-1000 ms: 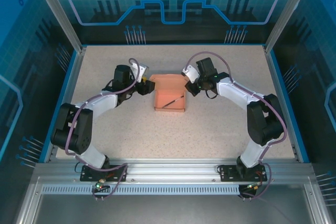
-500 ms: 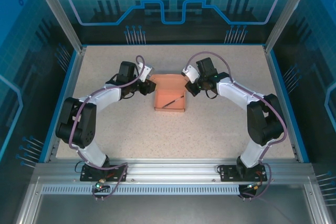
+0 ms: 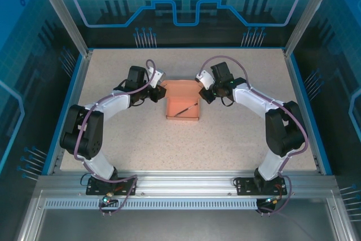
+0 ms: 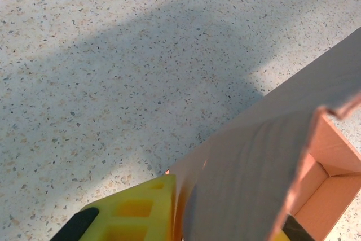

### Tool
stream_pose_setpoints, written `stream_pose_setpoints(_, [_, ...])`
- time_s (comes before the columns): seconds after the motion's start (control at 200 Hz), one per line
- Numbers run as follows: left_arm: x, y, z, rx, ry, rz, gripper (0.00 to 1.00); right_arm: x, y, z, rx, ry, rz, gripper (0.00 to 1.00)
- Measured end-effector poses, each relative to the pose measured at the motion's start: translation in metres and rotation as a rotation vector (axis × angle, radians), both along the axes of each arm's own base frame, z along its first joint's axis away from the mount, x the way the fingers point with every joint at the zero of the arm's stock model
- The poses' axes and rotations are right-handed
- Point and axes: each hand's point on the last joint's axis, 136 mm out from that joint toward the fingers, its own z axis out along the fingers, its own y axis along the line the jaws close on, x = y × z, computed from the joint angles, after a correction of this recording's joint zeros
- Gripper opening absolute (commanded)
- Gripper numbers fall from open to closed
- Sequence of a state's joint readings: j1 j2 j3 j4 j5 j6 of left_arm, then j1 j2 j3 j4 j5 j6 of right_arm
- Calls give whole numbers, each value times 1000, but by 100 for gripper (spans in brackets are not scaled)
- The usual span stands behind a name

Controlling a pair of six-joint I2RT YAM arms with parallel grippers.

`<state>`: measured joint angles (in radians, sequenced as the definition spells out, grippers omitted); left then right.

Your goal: Fold the paper box

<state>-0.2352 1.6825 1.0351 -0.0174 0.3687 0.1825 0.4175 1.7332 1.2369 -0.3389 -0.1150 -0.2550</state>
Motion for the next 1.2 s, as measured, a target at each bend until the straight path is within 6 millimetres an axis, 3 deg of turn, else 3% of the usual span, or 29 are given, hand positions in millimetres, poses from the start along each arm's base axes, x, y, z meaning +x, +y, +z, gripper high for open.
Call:
stream_pose_setpoints(0.39, [-1,-1,0,19,-14,-27,14,3,-6,4,-27,-4,-21,34])
stream_pose_setpoints(0.72, [-3,-1,-1,30,-11,-41,14,17,-15,22,-31,-25,-39,43])
stream_pose_setpoints(0.871, [-3,-1,-1,30,-11,-41,14,26,-12,25,-34,-34,-25,42])
stream_pose_setpoints(1.061, [-3,-2,-1,27,-9,-44,14,26,-8,18,-42,-10,2,24])
stream_pose_setpoints(1.196, [-3,-2,-1,25,-9,-46,14,24,-7,15,-43,3,15,24])
